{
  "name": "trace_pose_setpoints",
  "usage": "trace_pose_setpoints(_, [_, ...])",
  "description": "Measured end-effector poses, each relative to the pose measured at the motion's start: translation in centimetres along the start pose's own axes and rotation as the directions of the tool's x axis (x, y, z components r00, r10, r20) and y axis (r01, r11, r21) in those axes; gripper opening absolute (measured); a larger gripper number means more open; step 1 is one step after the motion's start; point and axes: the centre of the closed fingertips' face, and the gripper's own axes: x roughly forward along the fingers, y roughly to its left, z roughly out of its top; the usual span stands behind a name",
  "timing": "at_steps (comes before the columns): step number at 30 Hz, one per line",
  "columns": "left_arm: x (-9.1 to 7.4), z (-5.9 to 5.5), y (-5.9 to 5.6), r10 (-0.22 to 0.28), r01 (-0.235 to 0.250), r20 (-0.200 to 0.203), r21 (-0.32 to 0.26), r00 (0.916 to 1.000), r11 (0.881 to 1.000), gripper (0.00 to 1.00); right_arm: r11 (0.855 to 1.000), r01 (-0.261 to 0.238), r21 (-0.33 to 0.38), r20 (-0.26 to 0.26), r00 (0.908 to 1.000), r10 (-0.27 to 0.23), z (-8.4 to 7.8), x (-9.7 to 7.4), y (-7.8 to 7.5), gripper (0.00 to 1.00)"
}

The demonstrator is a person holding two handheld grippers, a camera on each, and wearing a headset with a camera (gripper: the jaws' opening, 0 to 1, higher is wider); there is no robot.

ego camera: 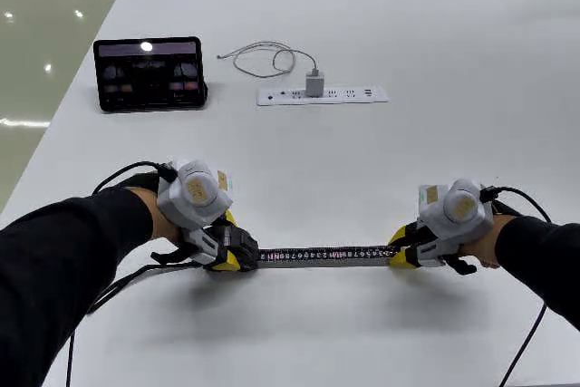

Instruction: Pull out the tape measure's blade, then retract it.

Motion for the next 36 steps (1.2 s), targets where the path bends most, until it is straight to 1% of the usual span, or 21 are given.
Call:
trace_pose_setpoints(9, [0.00,0.04,0.00,0.003,-0.003,0.002,-0.003,1.0000,1.000,0.34,1.000,-0.004,0.010,0.003,1.0000,0.004,-0.22,-0.12,-0.08,0.09])
trace_pose_setpoints(13, [0.05,0.07,-0.06,0.002,-0.002,-0.003,-0.001,1.0000,1.000,0.34,1.000,-0.007,0.007,-0.003,1.0000,0.007,-0.29,-0.12,-0.10,0.09])
trace_pose_setpoints(20, [0.01,0.08,-0.09,0.003,-0.003,0.002,-0.004,1.0000,1.000,0.34,1.000,-0.009,0.016,-0.004,0.9999,0.009,-0.49,-0.25,-0.08,0.09])
trace_pose_setpoints(36, [0.06,0.24,-0.22,0.006,-0.006,0.004,-0.009,1.0000,1.000,0.34,0.999,-0.020,0.040,0.006,0.9998,0.020,-0.47,-0.23,-0.11,0.10])
